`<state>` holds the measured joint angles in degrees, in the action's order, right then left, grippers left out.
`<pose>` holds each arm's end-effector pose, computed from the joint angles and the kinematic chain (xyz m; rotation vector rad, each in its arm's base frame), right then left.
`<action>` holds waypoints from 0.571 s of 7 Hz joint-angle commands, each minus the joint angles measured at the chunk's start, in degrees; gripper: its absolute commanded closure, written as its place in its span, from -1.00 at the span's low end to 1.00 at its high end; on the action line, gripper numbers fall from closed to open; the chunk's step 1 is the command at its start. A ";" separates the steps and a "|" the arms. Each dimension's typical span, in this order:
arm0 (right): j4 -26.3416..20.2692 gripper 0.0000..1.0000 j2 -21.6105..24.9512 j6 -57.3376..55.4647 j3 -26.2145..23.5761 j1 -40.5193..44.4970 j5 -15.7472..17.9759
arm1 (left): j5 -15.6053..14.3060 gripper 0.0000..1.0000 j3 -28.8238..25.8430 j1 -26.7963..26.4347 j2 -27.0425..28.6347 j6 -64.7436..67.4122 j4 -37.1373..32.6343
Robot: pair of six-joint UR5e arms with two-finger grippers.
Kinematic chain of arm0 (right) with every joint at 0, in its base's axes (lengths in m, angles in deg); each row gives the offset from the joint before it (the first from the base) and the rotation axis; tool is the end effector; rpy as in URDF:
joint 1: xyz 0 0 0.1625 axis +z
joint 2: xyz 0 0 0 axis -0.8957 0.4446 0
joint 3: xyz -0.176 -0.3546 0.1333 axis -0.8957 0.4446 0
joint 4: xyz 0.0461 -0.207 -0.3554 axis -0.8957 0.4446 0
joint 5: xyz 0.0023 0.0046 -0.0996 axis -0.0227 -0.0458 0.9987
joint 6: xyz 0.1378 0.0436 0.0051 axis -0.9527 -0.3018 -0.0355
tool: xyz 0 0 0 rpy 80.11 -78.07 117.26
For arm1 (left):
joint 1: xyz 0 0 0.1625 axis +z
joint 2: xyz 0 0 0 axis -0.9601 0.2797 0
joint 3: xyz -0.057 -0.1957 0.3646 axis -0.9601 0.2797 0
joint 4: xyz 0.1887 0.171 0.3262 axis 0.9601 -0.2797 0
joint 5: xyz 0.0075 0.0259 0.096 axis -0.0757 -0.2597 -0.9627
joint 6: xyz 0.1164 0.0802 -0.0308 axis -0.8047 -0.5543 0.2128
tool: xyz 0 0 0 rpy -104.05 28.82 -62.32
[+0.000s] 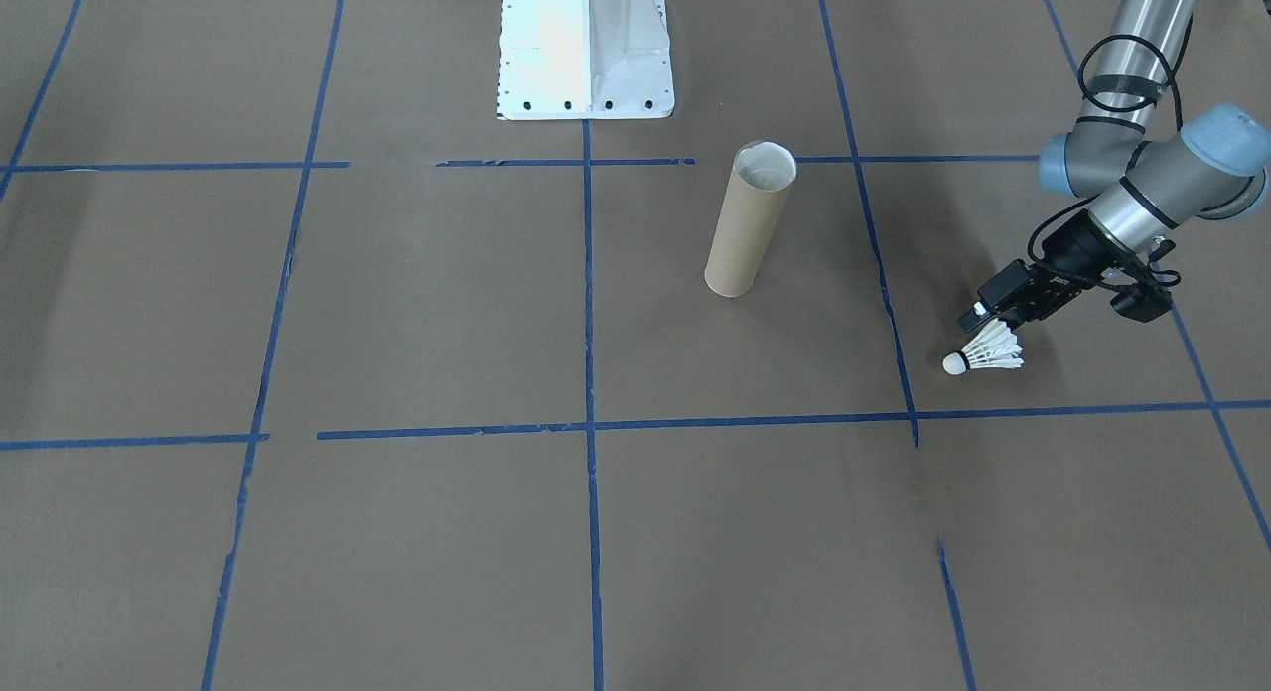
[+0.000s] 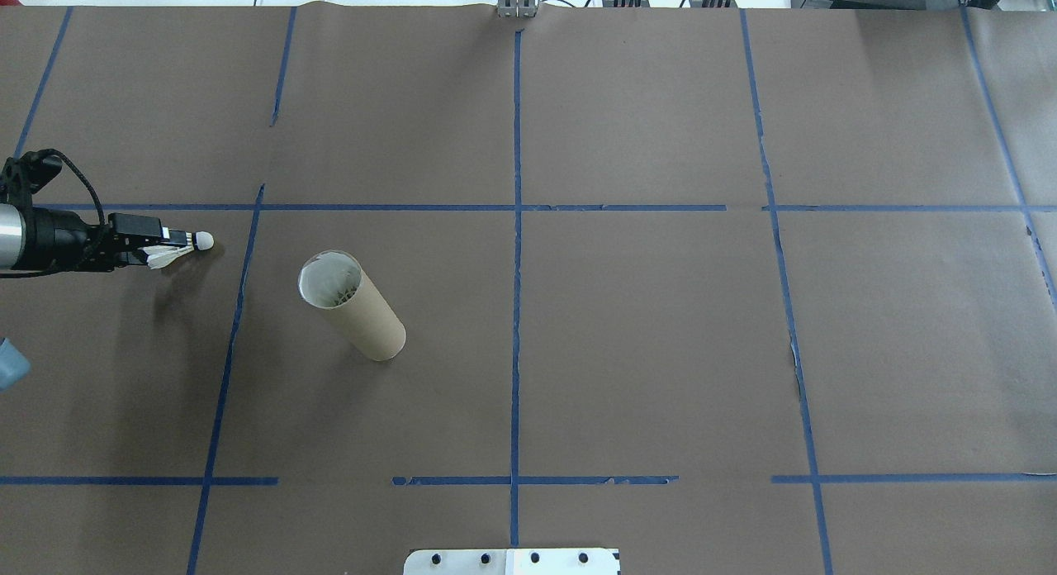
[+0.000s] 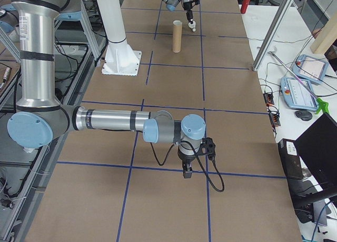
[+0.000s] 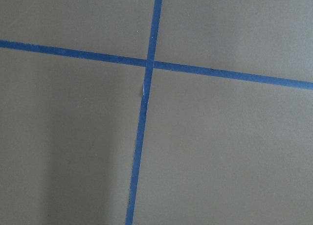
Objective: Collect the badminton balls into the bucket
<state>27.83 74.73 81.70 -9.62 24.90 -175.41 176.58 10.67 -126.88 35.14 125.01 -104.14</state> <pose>0.0255 -0.4680 0.6880 0.0255 -0.7225 -0.1179 0.3003 -0.4851 0.5827 0.1632 1.3628 -0.3142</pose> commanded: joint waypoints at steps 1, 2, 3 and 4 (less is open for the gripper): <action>0.00 -1.00 0.00 -0.04 0.00 0.00 0.00 | 0.00 0.28 0.15 -1.10 -0.04 0.26 0.16; 0.00 -1.00 0.00 -0.04 0.00 0.00 0.00 | 0.09 0.54 0.15 -2.15 -0.12 0.17 0.16; 0.00 -1.00 0.00 -0.04 0.00 0.00 0.00 | 0.01 0.56 0.15 -2.77 -0.30 0.08 0.24; 0.00 -1.00 0.00 -0.04 0.00 0.00 0.00 | 0.00 0.63 0.15 -3.04 -0.30 -0.01 0.33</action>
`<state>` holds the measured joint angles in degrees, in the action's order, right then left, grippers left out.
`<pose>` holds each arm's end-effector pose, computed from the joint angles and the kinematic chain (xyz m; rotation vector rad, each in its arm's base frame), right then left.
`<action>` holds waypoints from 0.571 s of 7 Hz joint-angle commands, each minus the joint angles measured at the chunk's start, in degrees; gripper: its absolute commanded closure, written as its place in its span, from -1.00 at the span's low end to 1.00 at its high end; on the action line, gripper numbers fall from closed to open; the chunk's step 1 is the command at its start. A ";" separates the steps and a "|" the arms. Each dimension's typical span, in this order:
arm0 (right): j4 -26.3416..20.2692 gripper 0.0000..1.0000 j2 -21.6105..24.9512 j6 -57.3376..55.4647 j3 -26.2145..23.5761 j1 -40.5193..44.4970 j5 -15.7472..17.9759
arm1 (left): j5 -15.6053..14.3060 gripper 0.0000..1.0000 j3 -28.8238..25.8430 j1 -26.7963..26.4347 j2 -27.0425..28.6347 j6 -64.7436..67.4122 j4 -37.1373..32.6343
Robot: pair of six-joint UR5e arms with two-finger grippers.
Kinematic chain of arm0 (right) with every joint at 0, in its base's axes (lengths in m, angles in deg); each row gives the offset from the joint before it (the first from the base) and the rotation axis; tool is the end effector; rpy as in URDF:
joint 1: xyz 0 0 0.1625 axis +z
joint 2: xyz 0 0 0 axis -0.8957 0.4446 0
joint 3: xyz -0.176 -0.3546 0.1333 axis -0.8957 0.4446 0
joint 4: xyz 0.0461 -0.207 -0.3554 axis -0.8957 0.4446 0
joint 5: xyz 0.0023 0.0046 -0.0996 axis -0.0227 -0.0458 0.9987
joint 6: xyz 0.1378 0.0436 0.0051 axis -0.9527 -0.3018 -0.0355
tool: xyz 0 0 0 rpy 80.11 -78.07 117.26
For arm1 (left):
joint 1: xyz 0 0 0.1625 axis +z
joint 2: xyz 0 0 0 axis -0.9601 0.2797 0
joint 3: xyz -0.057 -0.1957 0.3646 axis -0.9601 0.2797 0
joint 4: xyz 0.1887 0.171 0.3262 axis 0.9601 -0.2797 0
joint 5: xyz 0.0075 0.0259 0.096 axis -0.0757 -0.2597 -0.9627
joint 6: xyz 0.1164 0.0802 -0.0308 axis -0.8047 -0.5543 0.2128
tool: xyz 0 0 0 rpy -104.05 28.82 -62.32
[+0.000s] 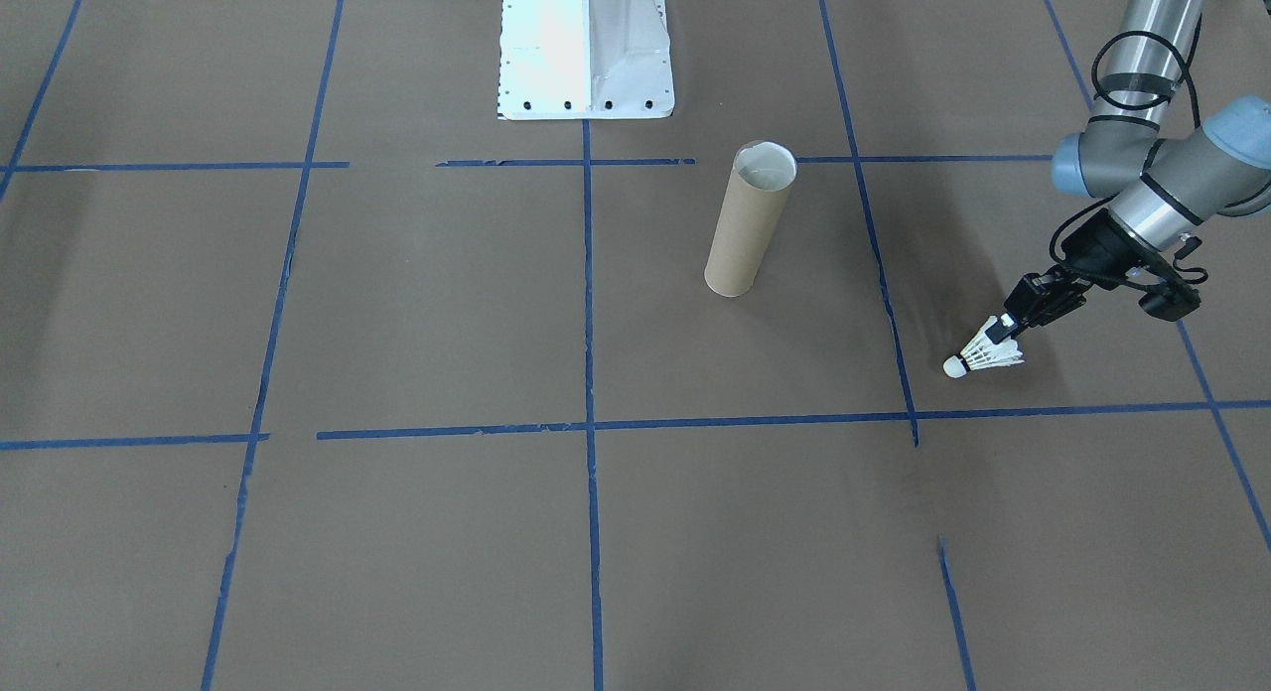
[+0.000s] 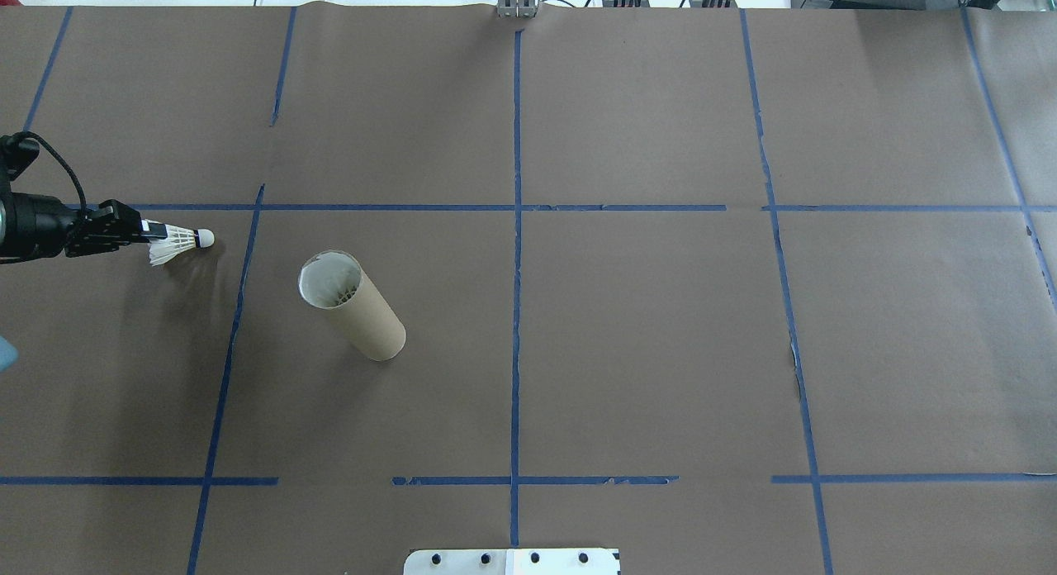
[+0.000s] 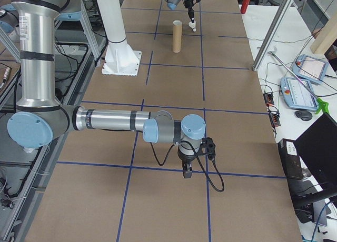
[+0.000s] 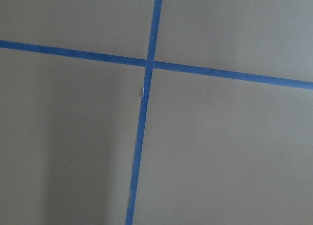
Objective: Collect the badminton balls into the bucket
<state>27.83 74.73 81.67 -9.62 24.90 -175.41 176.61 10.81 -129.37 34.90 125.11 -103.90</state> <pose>0.0255 -0.4680 0.6880 0.0253 -0.7225 -0.1174 0.2781 -0.4964 0.5843 0.1878 1.3567 -0.3545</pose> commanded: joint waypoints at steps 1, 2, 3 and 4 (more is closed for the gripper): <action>0.00 -1.00 0.00 0.00 0.00 0.00 0.00 | -0.11 0.76 0.00 -0.54 -0.07 -0.19 0.10; 0.00 -1.00 0.00 0.00 0.00 0.00 0.00 | -0.11 1.00 0.09 -0.54 0.02 -0.19 0.10; 0.00 -1.00 0.00 0.00 0.00 0.00 0.00 | -0.02 1.00 0.09 -0.63 -0.07 -0.28 0.27; 0.00 -1.00 0.00 0.00 0.00 0.00 0.00 | 1.37 1.00 0.18 -2.37 0.11 -0.37 1.75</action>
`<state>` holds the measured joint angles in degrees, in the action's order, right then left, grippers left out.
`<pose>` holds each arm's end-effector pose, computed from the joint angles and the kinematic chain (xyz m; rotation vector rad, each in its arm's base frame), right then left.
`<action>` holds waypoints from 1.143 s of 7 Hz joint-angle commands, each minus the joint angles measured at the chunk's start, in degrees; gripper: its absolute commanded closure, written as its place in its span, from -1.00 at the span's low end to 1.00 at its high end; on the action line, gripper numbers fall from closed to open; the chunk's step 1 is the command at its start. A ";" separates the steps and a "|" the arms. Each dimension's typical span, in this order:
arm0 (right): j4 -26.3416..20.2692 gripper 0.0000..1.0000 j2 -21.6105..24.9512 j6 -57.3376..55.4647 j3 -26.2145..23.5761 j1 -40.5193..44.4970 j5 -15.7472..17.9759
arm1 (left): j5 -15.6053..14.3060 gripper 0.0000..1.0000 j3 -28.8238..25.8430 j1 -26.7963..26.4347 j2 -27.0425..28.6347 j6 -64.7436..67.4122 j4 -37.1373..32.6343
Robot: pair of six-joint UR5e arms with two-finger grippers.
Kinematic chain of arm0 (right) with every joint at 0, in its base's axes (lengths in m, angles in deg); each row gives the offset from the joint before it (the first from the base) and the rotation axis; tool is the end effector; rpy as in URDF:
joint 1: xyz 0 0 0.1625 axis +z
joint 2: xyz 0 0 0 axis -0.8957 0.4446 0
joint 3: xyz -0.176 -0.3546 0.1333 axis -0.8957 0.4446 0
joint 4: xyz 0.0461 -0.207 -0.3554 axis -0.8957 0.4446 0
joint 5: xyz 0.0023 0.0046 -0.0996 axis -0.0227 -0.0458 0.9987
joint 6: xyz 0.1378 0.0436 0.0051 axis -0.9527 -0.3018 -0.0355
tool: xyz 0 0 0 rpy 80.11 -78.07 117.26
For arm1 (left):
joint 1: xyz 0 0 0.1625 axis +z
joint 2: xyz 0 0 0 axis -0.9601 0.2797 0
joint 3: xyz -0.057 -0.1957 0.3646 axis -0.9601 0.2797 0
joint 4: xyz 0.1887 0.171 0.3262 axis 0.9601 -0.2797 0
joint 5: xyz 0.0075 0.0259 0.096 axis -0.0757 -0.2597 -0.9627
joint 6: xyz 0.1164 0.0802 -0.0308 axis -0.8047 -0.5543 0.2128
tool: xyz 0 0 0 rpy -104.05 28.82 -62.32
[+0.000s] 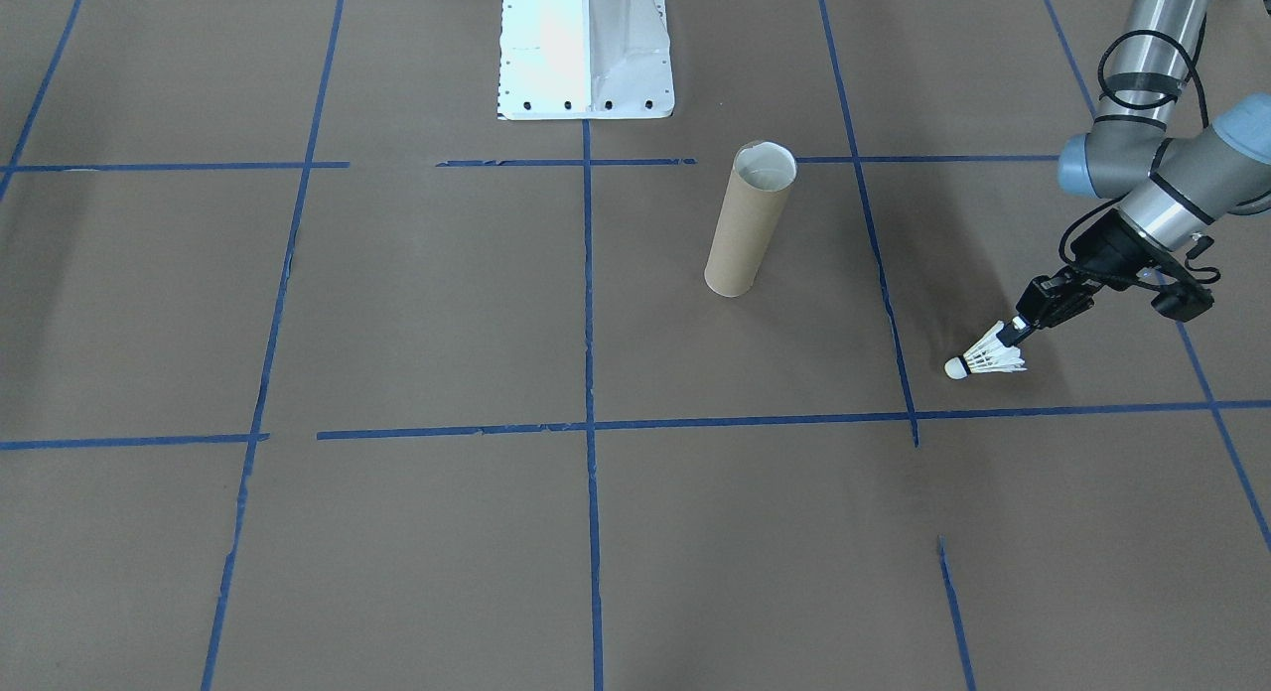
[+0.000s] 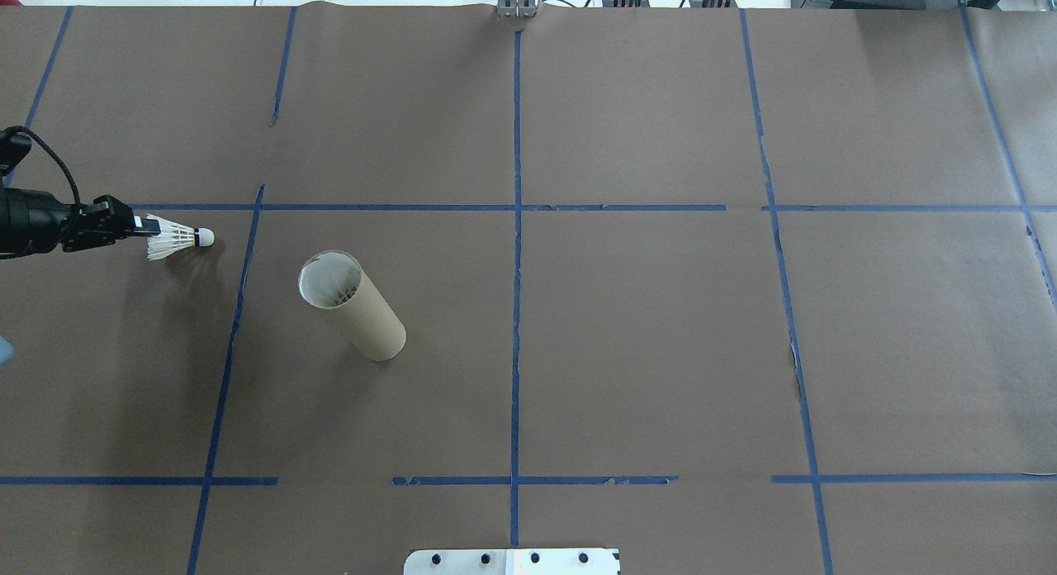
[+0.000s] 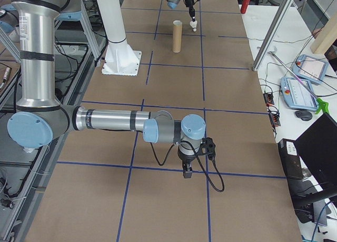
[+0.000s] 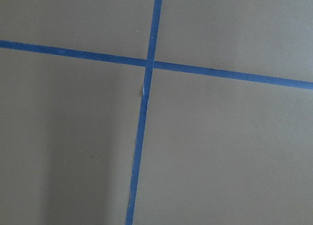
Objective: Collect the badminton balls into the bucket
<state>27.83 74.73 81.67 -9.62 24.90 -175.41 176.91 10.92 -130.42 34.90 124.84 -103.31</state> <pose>0.0255 -0.4680 0.6880 0.0253 -0.7225 -0.1174 0.2696 -0.5013 0.5847 0.1942 1.3503 -0.3664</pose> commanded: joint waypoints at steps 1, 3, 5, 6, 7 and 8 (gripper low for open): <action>0.00 -1.00 0.00 0.00 0.00 0.00 0.00 | 6.04 1.00 2.42 -4.56 0.20 -0.97 6.83; 0.00 -1.00 0.00 0.00 0.00 0.00 0.00 | 8.81 1.00 13.63 -6.97 0.28 -8.66 26.37; 0.00 -1.00 0.00 0.00 0.00 0.00 0.00 | 8.81 1.00 26.20 -8.37 0.55 -19.30 48.54; 0.00 -1.00 0.00 0.00 0.00 0.00 0.00 | 8.73 1.00 31.57 -8.72 1.07 -22.91 57.25; 0.00 -1.00 0.00 0.00 0.00 0.00 0.00 | 8.29 1.00 35.45 -8.73 2.03 -24.34 63.86; 0.00 -1.00 0.00 0.00 -0.09 0.00 0.00 | 7.94 1.00 39.14 -8.73 4.13 -25.31 71.32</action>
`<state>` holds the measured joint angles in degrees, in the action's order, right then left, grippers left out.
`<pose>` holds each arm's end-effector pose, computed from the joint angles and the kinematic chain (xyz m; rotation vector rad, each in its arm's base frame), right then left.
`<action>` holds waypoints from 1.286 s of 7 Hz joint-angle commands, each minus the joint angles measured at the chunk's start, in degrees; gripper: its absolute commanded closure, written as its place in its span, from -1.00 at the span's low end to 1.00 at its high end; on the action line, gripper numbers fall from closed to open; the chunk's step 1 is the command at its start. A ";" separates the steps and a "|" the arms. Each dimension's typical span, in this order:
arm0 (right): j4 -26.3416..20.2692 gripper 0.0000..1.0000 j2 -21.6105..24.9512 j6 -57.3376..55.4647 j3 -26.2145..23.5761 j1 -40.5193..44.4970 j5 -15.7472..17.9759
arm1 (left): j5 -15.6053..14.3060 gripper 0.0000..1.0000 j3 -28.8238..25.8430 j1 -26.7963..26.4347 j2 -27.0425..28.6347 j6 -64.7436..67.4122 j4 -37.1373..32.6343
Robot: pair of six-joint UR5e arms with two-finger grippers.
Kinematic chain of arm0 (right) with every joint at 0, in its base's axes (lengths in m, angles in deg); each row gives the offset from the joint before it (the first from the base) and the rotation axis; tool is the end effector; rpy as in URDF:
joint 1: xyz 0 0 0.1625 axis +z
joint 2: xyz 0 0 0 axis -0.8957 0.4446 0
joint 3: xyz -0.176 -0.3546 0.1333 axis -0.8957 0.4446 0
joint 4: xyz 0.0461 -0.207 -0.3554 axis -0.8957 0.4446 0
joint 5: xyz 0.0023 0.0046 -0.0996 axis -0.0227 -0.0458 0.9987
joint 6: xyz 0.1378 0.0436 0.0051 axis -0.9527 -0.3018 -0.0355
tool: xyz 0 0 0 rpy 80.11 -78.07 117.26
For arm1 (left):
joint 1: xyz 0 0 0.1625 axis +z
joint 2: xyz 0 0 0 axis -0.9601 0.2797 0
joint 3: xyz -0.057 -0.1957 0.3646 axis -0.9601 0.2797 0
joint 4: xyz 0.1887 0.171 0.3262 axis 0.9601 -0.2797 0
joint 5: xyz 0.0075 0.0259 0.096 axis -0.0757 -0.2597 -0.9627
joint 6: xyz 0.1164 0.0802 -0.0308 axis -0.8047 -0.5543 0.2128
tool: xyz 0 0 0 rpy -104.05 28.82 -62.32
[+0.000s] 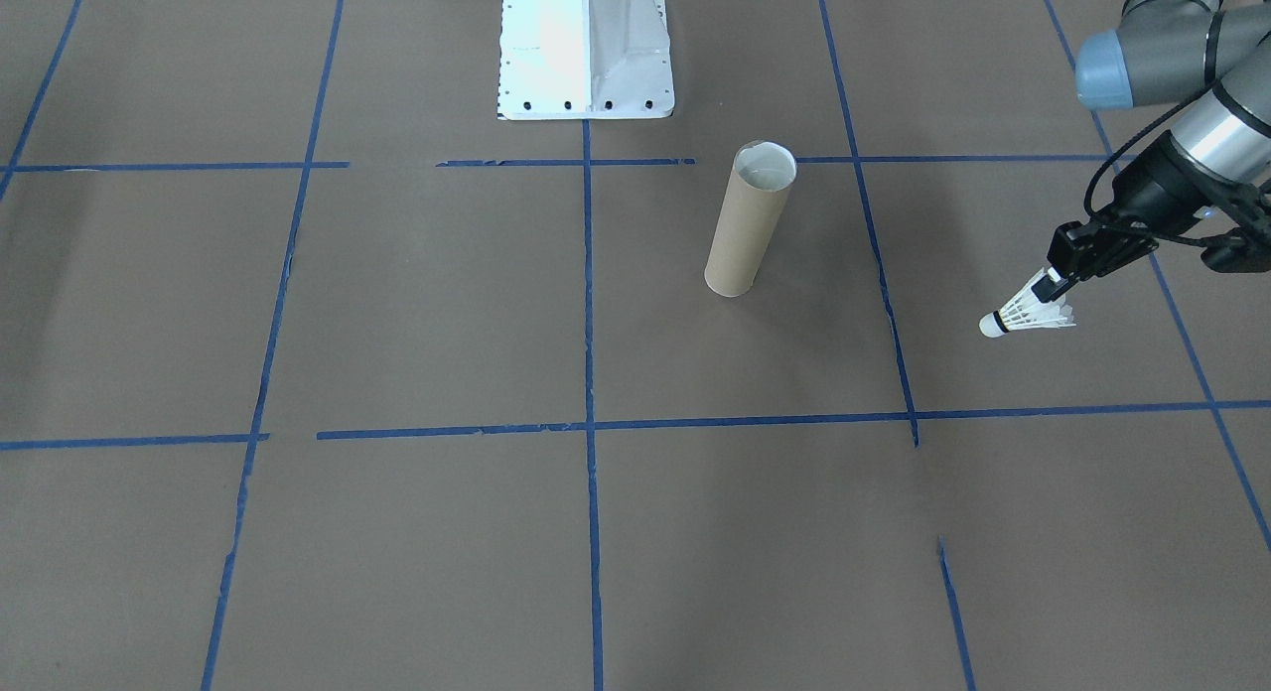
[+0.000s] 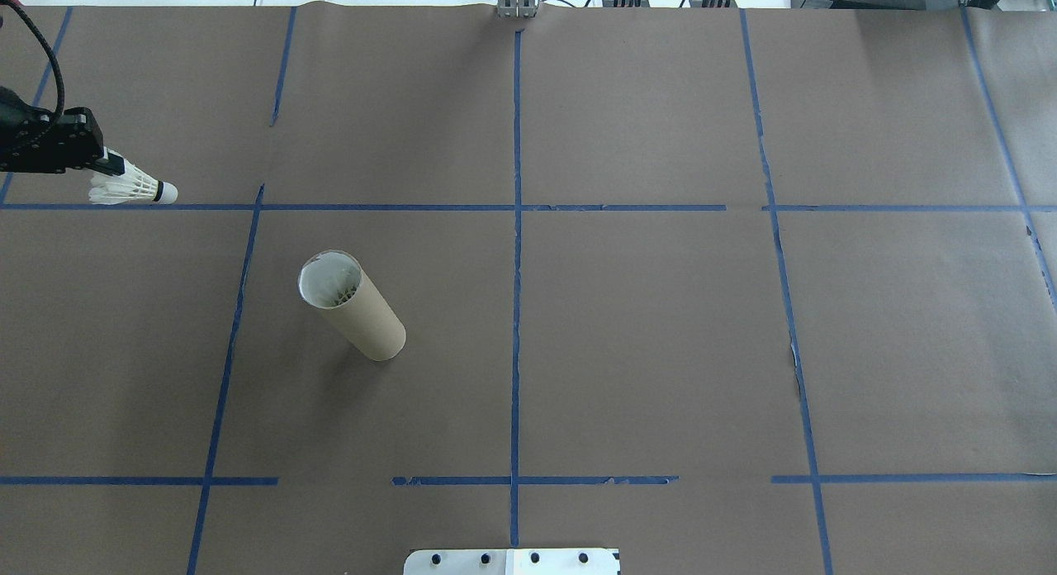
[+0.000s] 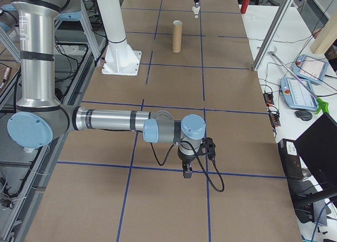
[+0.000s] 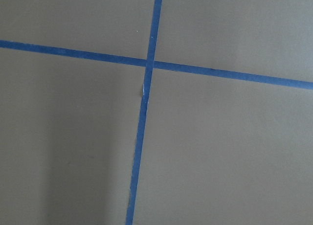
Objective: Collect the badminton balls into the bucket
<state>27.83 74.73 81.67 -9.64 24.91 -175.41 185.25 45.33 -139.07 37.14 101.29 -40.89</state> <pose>0.0255 -0.4681 0.6878 0.0257 -0.7225 -0.1173 0.2006 -0.5178 0.3975 0.1058 1.0727 -0.2617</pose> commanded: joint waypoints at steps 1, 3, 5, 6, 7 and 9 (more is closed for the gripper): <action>0.00 -1.00 0.00 0.00 -0.07 0.00 0.00 | -3.88 1.00 9.04 -0.08 4.70 -4.99 19.33; 0.00 -1.00 0.00 0.00 -0.07 0.00 0.00 | -13.62 1.00 14.15 0.01 16.62 -11.76 46.55; 0.00 -1.00 0.00 0.00 0.02 0.00 0.00 | -16.05 1.00 15.05 2.28 26.66 -11.88 62.18; 0.00 -1.00 0.00 0.00 0.02 0.00 0.00 | -16.22 1.00 14.97 4.38 32.10 -11.79 69.63; 0.00 -1.00 0.00 0.00 0.02 0.00 0.00 | -19.27 1.00 14.88 7.62 38.33 -11.18 78.06; 0.00 -1.00 0.00 0.00 -0.07 0.00 0.00 | -21.74 1.00 13.92 15.08 44.17 -0.79 81.49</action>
<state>27.83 74.73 81.67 -9.64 24.91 -175.41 165.45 59.90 -128.69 77.78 94.11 38.27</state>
